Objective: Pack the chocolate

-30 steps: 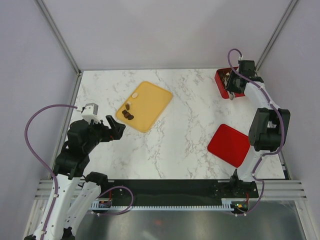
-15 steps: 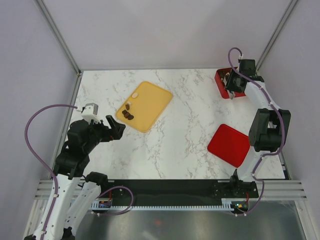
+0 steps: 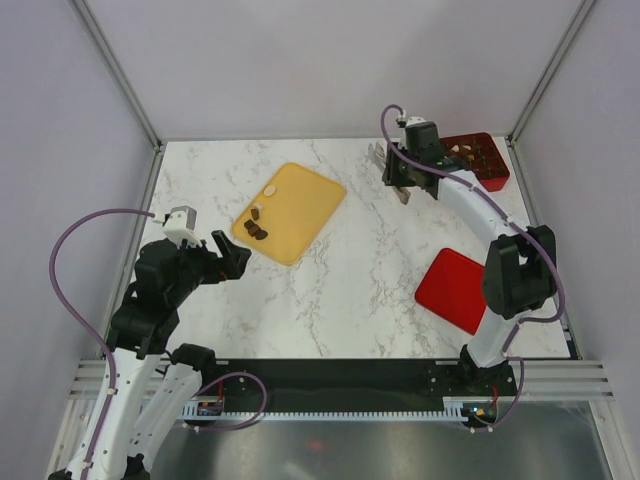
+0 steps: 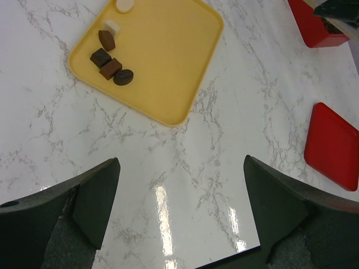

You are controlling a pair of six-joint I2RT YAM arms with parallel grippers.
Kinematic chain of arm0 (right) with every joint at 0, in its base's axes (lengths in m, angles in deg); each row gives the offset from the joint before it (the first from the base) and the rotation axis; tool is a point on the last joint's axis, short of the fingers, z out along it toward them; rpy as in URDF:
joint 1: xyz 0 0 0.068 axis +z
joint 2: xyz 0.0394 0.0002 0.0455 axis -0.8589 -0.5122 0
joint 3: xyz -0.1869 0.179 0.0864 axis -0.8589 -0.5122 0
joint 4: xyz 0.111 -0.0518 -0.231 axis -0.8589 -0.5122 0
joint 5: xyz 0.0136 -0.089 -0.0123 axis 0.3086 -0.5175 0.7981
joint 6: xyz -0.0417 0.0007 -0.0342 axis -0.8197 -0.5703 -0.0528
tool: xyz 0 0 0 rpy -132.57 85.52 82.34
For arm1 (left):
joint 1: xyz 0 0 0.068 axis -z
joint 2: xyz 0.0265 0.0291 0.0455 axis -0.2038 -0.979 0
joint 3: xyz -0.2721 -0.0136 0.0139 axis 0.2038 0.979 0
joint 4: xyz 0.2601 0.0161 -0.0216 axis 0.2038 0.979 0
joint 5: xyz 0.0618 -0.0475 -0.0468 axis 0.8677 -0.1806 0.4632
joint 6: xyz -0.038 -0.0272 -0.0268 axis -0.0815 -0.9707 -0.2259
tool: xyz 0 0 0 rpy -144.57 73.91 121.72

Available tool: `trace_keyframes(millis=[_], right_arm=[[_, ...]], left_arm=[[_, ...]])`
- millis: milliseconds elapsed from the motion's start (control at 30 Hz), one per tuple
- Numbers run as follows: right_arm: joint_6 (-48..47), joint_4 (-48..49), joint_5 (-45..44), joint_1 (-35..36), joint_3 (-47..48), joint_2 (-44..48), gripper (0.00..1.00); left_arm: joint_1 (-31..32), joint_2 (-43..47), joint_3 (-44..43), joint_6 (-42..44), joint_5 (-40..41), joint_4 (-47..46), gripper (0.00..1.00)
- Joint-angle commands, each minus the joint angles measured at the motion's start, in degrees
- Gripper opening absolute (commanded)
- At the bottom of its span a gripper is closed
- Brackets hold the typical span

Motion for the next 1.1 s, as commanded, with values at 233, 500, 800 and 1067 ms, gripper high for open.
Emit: trace_keyframes(millis=[233, 500, 800, 1067], right_arm=[[2.70, 12.33, -4.66, 16.46, -3.02, -1.68, 0.45], [-0.63, 15.76, -5.02, 23.07, 2.68, -8.02, 0.49], [-5.82, 16.03, -5.54, 28.52, 7.52, -14.61, 0.53], [-7.76, 15.68, -6.86, 30.28, 11.30, -19.62, 0.55]], left_arm=[[-0.34, 0.51, 0.45, 0.66, 1.08, -1.62, 1.00], [-0.34, 1.65, 0.45, 0.66, 1.52, -1.70, 1.00], [-0.25, 2.00, 0.36, 0.75, 1.70, -1.62, 1.00], [-0.34, 1.56, 0.36, 0.84, 1.43, -1.70, 1.00]])
